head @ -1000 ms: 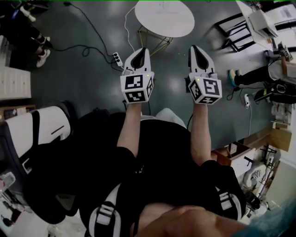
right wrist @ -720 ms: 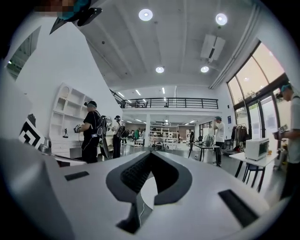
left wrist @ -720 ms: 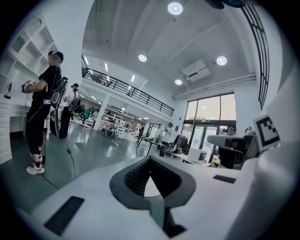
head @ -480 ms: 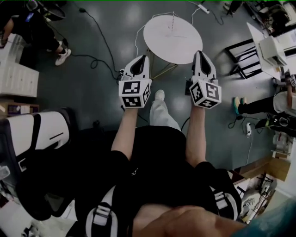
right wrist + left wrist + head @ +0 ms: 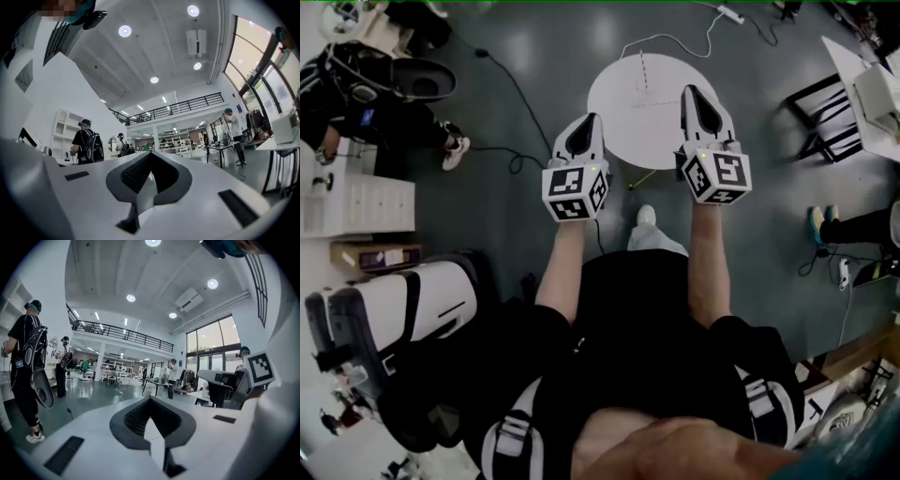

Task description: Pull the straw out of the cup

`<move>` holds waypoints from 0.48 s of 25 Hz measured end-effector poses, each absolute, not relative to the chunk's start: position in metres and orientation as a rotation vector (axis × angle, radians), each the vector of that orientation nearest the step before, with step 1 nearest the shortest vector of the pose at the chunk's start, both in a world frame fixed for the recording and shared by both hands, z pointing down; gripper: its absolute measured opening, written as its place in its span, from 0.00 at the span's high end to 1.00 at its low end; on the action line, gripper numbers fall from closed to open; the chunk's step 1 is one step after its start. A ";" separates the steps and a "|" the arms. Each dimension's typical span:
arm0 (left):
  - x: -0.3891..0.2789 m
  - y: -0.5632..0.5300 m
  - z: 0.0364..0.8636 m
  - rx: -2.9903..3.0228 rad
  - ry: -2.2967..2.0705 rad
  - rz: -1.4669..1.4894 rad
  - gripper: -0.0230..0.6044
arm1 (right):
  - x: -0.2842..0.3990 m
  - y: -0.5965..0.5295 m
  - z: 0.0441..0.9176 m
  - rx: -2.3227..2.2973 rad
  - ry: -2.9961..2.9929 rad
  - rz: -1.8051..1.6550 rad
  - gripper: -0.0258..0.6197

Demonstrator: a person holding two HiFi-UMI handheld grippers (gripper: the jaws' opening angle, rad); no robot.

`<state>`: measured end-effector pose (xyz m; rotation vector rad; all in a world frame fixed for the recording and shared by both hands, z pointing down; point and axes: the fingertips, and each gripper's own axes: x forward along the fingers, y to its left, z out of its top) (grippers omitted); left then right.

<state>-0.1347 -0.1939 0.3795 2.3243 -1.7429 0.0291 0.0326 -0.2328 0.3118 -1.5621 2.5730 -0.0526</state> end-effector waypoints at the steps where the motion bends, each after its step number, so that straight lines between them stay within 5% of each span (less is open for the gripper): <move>1: -0.128 -0.207 0.377 2.332 -1.742 0.034 0.95 | 0.040 -0.242 0.306 -1.553 2.577 -0.039 0.94; 12: -0.064 -0.305 0.401 2.355 -1.680 0.159 0.95 | 0.107 -0.346 0.338 -1.605 2.590 -0.230 0.94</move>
